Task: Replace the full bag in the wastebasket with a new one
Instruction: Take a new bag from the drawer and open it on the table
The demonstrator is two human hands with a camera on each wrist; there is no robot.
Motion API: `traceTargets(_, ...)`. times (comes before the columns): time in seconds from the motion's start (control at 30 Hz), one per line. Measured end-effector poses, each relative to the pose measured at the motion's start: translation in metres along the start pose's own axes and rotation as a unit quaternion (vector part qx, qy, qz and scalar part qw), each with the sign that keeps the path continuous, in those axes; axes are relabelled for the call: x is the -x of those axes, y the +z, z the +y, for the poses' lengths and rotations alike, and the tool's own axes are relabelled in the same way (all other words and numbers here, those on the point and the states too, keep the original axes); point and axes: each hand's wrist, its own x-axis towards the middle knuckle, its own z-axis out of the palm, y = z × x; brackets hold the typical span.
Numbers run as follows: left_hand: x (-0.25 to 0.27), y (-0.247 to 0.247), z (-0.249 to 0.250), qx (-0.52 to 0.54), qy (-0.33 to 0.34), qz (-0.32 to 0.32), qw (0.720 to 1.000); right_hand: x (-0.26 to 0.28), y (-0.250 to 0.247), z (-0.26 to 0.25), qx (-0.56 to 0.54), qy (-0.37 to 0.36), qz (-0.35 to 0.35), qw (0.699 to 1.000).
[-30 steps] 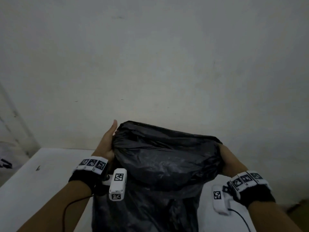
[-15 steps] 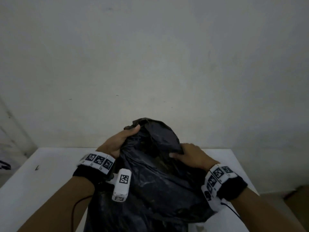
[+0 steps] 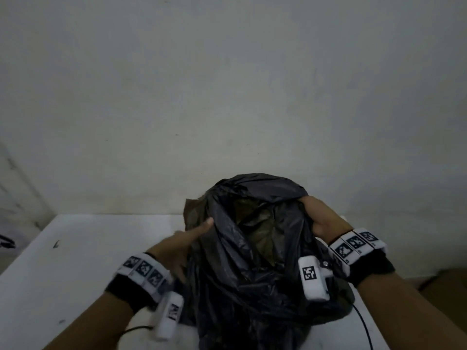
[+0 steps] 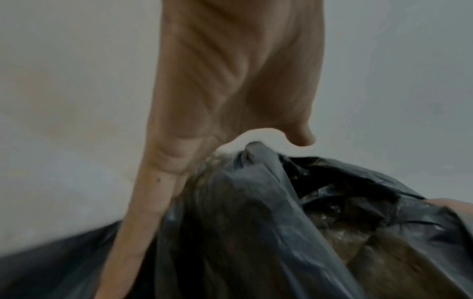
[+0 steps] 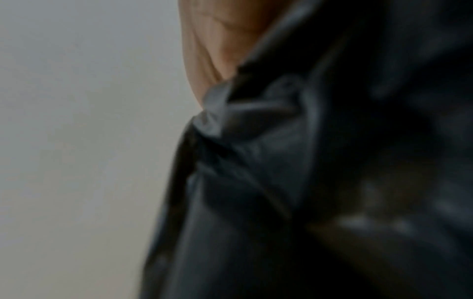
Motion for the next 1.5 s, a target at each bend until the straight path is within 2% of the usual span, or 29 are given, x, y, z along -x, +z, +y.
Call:
traceTargets(0.07, -0.017, 0.017, -0.016, 0.099, -0.049, -0.116, 0.987, 0.007, 0.009, 0.004, -0.003, 0.010, -0.007, 1.000)
traceTargets(0.1, -0.026, 0.025, -0.024, 0.137, -0.067, -0.136, 0.979, 0.013, 0.013, 0.006, -0.002, 0.013, -0.016, 1.000)
traceTargets(0.17, -0.038, 0.038, -0.031, 0.205, -0.063, -0.141, 0.966, 0.028, 0.017, 0.009, -0.003, 0.012, -0.030, 0.999)
traceTargets(0.27, -0.029, 0.051, -0.028, 0.271, -0.003, -0.109, 0.956, 0.051, 0.014, 0.010, -0.045, -0.012, -0.010, 0.999)
traceTargets(0.4, -0.017, 0.031, -0.017, 0.303, 0.083, -0.110, 0.943, 0.085, -0.019, 0.010, -0.137, -0.087, 0.105, 0.981)
traceTargets(0.57, 0.010, 0.009, 0.005, 0.334, 0.177, -0.217, 0.900, 0.149, -0.067, 0.020, -0.186, -0.152, 0.236, 0.942)
traceTargets(0.67, 0.019, 0.028, 0.011, 0.323, 0.143, -0.195, 0.915, 0.197, -0.070, 0.034, -0.135, -0.180, 0.250, 0.942)
traceTargets(0.73, 0.024, 0.051, 0.001, 0.286, 0.106, -0.205, 0.930, 0.227, -0.068, 0.049, -0.062, -0.151, 0.209, 0.964)
traceTargets(0.83, 0.042, 0.093, -0.023, 0.221, 0.067, -0.251, 0.940, 0.271, -0.077, 0.074, -0.003, -0.054, 0.123, 0.991)
traceTargets(0.9, 0.057, 0.122, -0.039, 0.168, 0.041, -0.274, 0.946, 0.292, -0.095, 0.092, 0.067, -0.020, 0.104, 0.992)
traceTargets(0.97, 0.056, 0.148, -0.052, 0.080, 0.021, -0.264, 0.961, 0.309, -0.112, 0.106, 0.145, 0.041, 0.088, 0.985)
traceTargets(1.03, 0.056, 0.173, -0.052, 0.009, 0.012, -0.266, 0.964, 0.322, -0.127, 0.111, 0.164, 0.094, 0.088, 0.978)
traceTargets(1.07, 0.058, 0.186, -0.047, -0.012, 0.013, -0.272, 0.962, 0.327, -0.134, 0.111, 0.152, 0.095, 0.111, 0.977)
traceTargets(1.13, 0.068, 0.216, -0.030, -0.036, 0.051, -0.298, 0.953, 0.339, -0.148, 0.103, 0.107, 0.045, 0.208, 0.971)
traceTargets(1.23, 0.083, 0.267, 0.001, -0.047, 0.152, -0.347, 0.924, 0.357, -0.182, 0.084, 0.029, -0.073, 0.338, 0.938)
traceTargets(1.37, 0.104, 0.337, 0.039, -0.004, 0.254, -0.377, 0.891, 0.387, -0.235, 0.060, -0.018, -0.198, 0.404, 0.893)
traceTargets(1.5, 0.113, 0.395, 0.056, 0.066, 0.324, -0.342, 0.880, 0.410, -0.289, 0.059, -0.010, -0.288, 0.463, 0.838)
